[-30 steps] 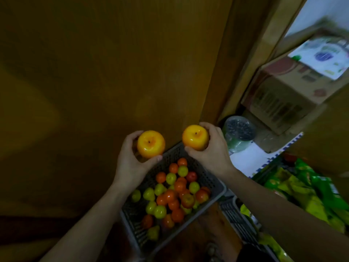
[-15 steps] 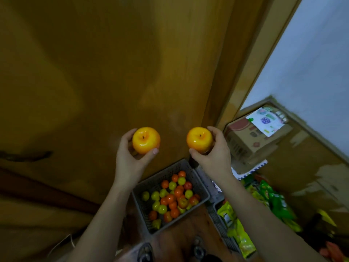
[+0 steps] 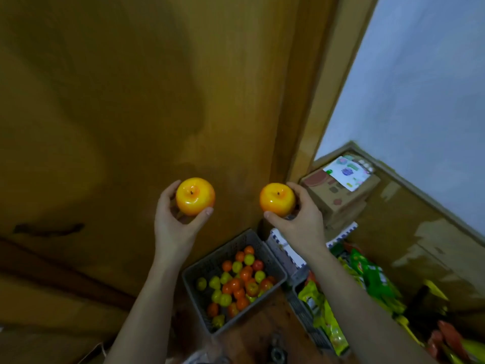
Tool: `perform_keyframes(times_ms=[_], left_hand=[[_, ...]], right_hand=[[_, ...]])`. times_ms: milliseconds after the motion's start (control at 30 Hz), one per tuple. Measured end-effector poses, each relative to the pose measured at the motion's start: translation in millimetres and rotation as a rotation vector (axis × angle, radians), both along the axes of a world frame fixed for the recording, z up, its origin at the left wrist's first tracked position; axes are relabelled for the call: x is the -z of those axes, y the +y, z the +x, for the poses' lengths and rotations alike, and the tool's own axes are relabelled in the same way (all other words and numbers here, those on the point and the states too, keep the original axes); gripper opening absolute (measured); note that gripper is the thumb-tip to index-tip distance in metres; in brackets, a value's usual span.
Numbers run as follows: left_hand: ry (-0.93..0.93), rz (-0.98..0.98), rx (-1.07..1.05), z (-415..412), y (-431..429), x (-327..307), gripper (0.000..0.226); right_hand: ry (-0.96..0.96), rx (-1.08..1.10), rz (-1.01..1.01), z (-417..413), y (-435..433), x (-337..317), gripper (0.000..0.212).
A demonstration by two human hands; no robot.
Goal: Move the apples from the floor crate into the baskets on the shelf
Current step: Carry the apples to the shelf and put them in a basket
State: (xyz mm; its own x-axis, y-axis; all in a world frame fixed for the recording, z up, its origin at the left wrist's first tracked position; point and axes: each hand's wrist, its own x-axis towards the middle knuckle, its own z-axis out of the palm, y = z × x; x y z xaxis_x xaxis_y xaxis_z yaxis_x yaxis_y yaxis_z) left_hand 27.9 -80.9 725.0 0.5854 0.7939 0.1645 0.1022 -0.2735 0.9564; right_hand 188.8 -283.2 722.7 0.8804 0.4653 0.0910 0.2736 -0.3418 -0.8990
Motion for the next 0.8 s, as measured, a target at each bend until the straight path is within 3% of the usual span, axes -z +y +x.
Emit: perform_keyframes(times_ms=[467, 800], left_hand=[[-0.076, 0.039, 0.611, 38, -49, -23, 0.08], [-0.145, 0.082, 1.175, 18, -195, -24, 0.074]], right_hand=[[-0.202, 0.589, 0.019, -108, -103, -26, 0.078], [-0.282, 1.108, -0.066, -228, -244, -42, 0.076]])
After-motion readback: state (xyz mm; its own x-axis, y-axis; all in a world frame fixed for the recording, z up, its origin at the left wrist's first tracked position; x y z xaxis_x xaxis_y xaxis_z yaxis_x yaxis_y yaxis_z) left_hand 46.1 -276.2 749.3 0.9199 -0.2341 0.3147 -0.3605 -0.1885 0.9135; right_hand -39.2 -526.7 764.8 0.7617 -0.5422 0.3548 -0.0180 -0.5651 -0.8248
